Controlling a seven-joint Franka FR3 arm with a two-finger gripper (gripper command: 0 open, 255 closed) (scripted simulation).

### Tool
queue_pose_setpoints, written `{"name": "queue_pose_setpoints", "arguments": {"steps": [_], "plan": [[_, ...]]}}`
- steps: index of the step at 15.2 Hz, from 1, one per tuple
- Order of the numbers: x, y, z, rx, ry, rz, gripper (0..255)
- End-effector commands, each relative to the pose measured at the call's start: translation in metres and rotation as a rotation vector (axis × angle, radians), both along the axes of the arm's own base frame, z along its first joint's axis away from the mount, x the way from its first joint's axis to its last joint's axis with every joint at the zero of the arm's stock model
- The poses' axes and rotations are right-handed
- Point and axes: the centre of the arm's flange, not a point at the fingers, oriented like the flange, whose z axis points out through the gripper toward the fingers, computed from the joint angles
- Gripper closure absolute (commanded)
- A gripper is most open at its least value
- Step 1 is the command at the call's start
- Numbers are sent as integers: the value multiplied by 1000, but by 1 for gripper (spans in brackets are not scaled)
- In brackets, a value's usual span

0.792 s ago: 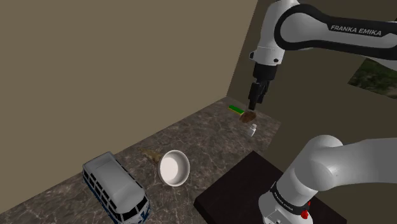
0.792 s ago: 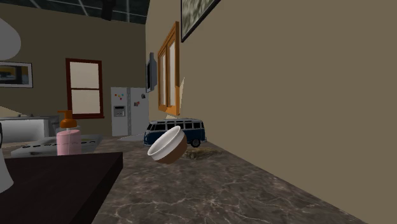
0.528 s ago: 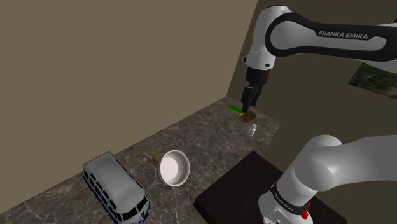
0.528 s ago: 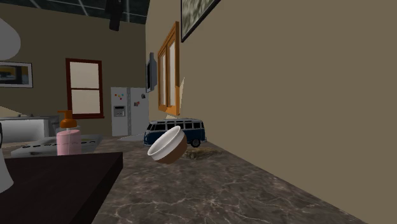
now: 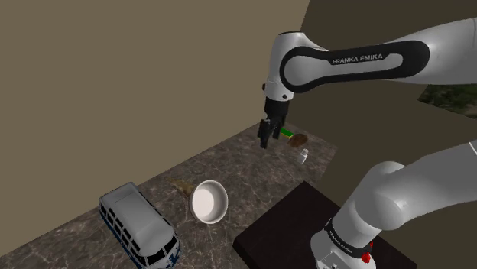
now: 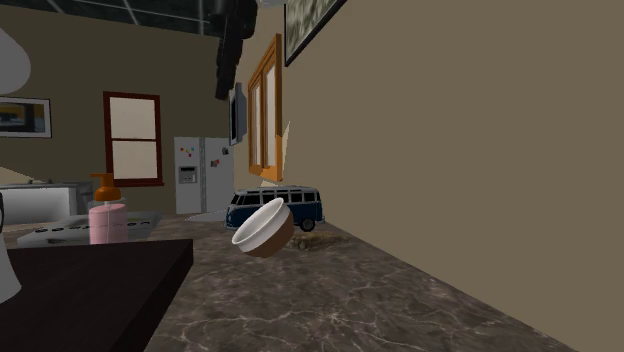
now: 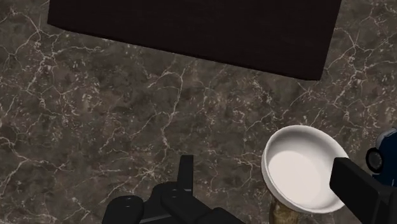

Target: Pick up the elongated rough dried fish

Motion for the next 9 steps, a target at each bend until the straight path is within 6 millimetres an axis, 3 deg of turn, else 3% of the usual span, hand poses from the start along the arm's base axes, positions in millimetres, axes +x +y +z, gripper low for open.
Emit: {"name": "queue_pose_setpoints", "arguments": {"steps": [1, 9], "plan": [[12, 11, -17, -1, -5, 3, 0], [70, 62, -89, -7, -18, 19, 0]]}}
